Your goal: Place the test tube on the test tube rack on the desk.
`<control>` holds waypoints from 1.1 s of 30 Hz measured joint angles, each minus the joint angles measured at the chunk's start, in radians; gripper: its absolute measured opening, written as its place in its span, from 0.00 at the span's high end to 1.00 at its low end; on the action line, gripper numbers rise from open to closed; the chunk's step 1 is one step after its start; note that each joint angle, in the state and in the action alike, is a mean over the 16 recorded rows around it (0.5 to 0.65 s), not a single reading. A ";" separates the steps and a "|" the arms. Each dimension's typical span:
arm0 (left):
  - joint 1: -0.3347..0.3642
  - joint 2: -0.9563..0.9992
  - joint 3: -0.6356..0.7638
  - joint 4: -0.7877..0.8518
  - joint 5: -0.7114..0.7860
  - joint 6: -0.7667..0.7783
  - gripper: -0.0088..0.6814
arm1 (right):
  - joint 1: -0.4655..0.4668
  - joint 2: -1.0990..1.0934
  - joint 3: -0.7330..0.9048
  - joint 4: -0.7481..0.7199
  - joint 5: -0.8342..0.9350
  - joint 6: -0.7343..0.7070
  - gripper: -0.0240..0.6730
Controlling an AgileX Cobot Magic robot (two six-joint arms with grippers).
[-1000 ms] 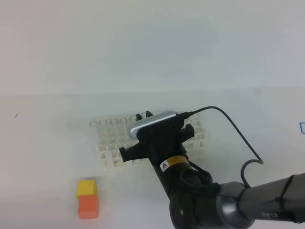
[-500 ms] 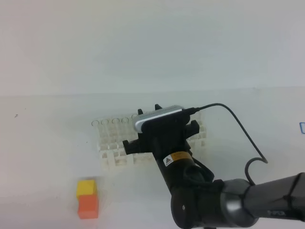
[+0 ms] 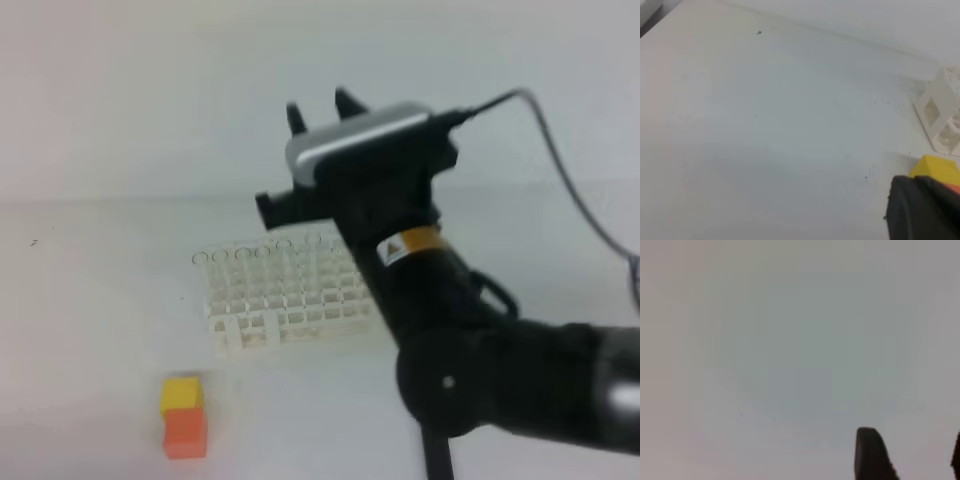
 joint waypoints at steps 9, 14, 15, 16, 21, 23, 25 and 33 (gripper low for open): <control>0.000 0.000 0.000 0.000 0.000 0.000 0.99 | 0.000 -0.254 0.001 -0.123 0.053 -0.203 0.79; 0.000 0.000 0.000 0.000 0.000 0.000 0.99 | 0.000 -0.381 0.001 -0.240 0.118 -0.292 0.92; 0.000 0.000 0.000 0.000 0.000 0.000 0.99 | 0.000 -0.405 0.001 -0.267 0.140 -0.306 0.93; 0.000 0.000 0.000 0.000 0.000 0.000 0.99 | -0.001 -0.429 0.001 -0.294 0.165 -0.317 0.94; 0.000 0.000 0.000 0.000 0.000 0.000 0.99 | -0.014 -0.541 0.001 -0.419 0.342 -0.349 0.96; 0.000 0.000 0.000 0.000 0.000 0.000 0.99 | -0.026 -0.583 0.002 -0.462 0.431 -0.352 0.96; 0.000 0.000 0.000 0.000 0.000 0.000 0.99 | -0.042 -0.624 0.003 -0.497 0.533 -0.354 0.96; 0.000 0.000 0.000 0.000 0.000 0.000 0.99 | -0.117 -0.805 0.034 -0.572 0.903 -0.356 0.97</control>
